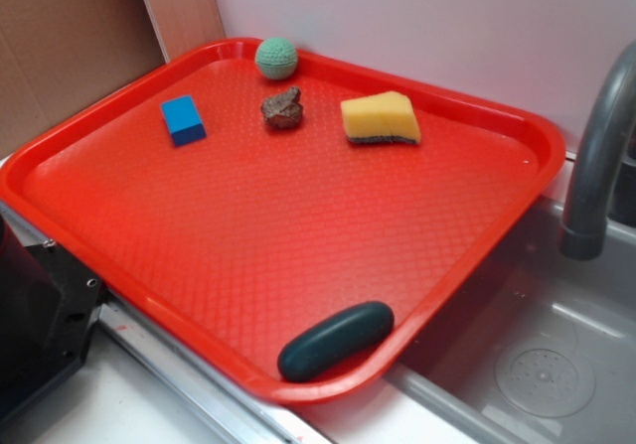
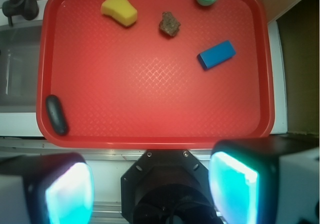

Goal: Grab the blue block.

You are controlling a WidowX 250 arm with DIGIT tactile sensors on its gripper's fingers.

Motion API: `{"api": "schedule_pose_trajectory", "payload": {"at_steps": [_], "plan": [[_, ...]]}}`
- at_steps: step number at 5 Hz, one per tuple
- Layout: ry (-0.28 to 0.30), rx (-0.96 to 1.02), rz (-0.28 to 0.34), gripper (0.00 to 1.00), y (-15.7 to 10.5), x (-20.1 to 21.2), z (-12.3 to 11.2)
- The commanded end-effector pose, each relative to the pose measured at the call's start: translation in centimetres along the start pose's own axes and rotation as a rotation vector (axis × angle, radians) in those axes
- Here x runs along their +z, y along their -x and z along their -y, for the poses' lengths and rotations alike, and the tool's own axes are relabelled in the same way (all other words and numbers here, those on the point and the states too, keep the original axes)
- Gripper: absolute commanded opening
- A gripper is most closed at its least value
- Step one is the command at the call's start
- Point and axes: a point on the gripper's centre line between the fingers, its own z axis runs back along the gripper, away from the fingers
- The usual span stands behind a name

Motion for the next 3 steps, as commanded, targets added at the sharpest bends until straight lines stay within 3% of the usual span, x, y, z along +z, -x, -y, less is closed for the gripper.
{"api": "schedule_pose_trajectory", "payload": {"at_steps": [1, 2, 3], "plan": [[0.086, 0.490, 0.164, 1.00, -2.1, -1.9, -2.0], [0.058, 0.735, 0.212, 1.00, -2.9, -3.4, -3.5], [-0.042, 0.970, 0.241, 1.00, -4.9, -6.9, -6.2]]}}
